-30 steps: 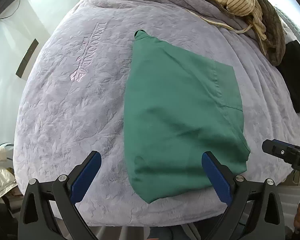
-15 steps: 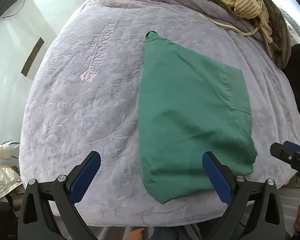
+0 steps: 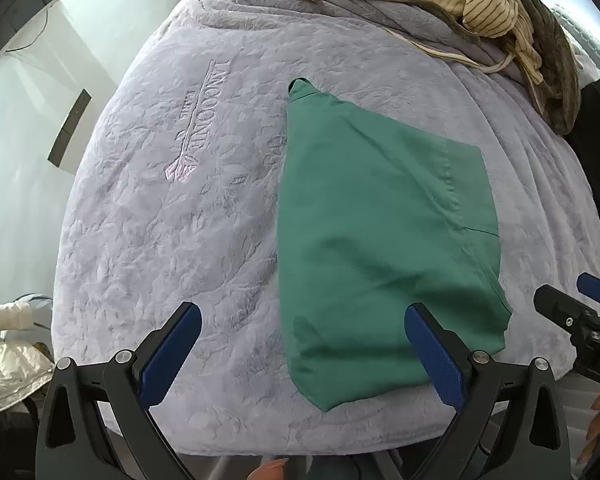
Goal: Fold large clothes
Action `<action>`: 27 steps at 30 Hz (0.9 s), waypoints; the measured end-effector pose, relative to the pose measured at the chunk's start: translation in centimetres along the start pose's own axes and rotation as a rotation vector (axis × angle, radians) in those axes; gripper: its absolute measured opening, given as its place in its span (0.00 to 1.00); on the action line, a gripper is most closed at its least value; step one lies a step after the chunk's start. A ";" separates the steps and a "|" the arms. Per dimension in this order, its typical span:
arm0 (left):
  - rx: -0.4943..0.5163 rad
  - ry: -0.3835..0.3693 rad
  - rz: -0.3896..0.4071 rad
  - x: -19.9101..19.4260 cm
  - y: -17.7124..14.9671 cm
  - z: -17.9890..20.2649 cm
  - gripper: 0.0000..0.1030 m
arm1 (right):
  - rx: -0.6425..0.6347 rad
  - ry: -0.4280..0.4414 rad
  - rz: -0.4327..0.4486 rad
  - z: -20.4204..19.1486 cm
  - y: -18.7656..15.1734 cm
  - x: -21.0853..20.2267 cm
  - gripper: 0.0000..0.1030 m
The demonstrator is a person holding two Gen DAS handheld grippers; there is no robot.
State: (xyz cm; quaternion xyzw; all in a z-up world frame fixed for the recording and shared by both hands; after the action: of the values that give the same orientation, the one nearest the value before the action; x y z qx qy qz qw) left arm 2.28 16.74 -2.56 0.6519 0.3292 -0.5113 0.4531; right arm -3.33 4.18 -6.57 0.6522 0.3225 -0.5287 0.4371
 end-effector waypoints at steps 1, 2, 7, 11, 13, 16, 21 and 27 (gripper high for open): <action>0.001 0.000 0.002 -0.1 0.0 0.0 0.99 | -0.001 -0.005 0.002 -0.1 0.0 -0.1 0.91; 0.001 0.000 0.003 -0.1 0.1 0.0 0.99 | -0.003 -0.007 0.003 -0.1 0.0 -0.2 0.91; -0.005 0.006 0.012 -0.5 0.1 0.2 0.99 | 0.003 -0.013 0.013 -0.1 0.2 -0.9 0.91; -0.001 0.002 0.019 -0.8 0.1 0.6 0.99 | 0.003 -0.013 0.014 -0.2 0.3 -1.1 0.91; 0.003 0.007 0.024 -0.9 0.1 0.8 0.99 | 0.004 -0.015 0.012 -0.2 0.2 -1.1 0.91; 0.010 0.008 0.027 -1.0 0.1 1.1 0.99 | 0.009 -0.014 0.004 -0.1 0.2 -1.0 0.91; 0.012 0.007 0.029 -1.1 0.1 1.3 0.99 | 0.018 -0.019 -0.005 0.1 0.1 -0.9 0.91; 0.008 0.007 0.028 -1.1 0.1 1.3 0.99 | 0.022 -0.021 -0.013 0.1 -0.1 -0.7 0.91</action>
State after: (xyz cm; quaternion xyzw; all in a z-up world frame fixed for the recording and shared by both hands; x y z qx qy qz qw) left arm 1.58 15.55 -1.55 0.6599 0.3195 -0.5042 0.4564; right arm -3.58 4.18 -5.89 0.6493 0.3163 -0.5420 0.4296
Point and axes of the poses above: each gripper's, at about its wrist camera, not at the fingertips, and x roughly the way its jaws point, z to its right, y to its top, the point moved 5 cm from there along x, roughly the way its jaws point, and after that the axes turned 8 degrees about x, right-handed, at the moved point
